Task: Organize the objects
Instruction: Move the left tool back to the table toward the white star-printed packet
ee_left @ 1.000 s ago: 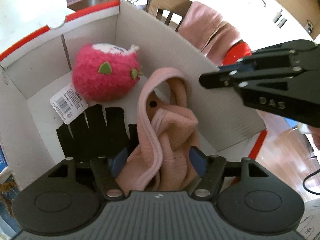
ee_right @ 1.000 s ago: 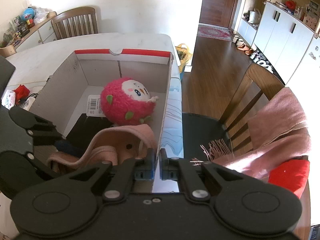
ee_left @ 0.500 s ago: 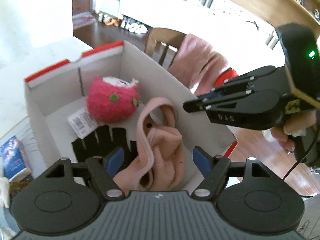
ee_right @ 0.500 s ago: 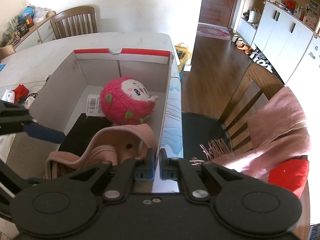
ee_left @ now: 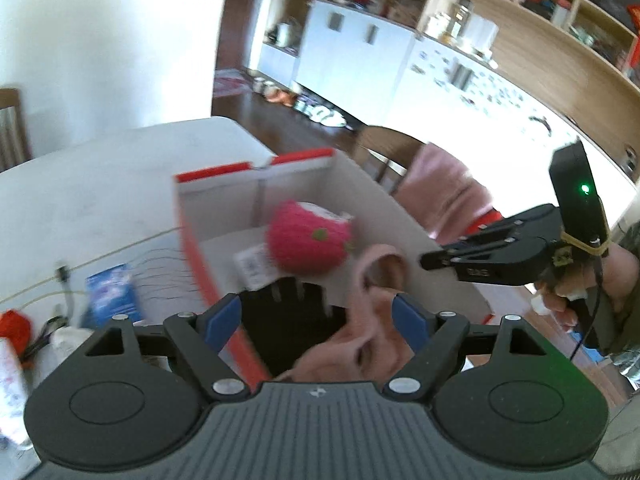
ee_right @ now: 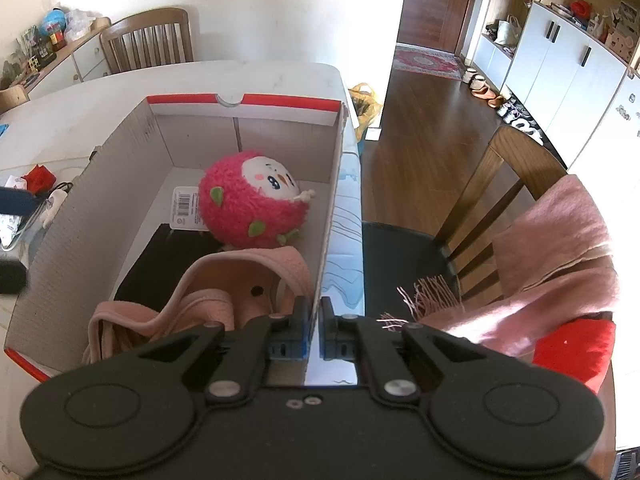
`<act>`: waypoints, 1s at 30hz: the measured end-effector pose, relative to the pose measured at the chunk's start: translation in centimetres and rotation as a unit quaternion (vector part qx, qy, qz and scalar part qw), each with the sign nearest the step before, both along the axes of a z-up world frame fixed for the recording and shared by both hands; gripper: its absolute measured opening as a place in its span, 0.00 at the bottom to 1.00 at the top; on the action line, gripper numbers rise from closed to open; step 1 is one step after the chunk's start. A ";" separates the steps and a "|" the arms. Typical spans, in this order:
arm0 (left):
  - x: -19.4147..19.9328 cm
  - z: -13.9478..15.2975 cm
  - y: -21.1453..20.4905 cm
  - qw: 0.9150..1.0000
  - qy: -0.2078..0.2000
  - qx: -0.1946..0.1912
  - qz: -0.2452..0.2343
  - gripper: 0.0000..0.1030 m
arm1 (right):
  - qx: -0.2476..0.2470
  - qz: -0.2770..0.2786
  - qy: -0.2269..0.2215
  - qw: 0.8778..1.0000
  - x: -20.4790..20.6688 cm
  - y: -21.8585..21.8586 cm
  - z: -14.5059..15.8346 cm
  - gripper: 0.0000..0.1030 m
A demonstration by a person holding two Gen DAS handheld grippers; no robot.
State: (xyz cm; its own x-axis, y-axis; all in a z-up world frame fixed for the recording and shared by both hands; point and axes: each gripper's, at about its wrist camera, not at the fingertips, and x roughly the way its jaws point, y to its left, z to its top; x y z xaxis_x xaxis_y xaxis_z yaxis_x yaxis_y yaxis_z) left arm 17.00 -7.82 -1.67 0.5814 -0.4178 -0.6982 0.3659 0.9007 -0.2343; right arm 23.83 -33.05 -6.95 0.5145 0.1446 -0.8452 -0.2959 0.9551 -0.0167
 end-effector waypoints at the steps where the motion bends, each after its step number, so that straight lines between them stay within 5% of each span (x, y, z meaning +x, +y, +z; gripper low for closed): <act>1: -0.3 0.0 0.8 1.000 -0.002 -0.002 0.009 0.84 | -0.001 0.000 0.001 1.000 0.0 0.0 0.0 0.04; 9: -1.6 -1.0 6.4 0.996 -0.007 0.027 0.087 0.97 | -0.008 -0.002 0.005 1.000 0.1 0.4 0.1 0.04; 18: -1.6 -2.7 14.5 0.980 0.006 0.060 0.191 1.00 | -0.019 -0.003 0.007 1.000 0.1 1.0 0.0 0.04; 30: -1.2 -6.1 21.2 0.964 0.031 0.107 0.240 1.00 | -0.027 -0.015 0.011 0.999 0.3 1.5 -0.2 0.06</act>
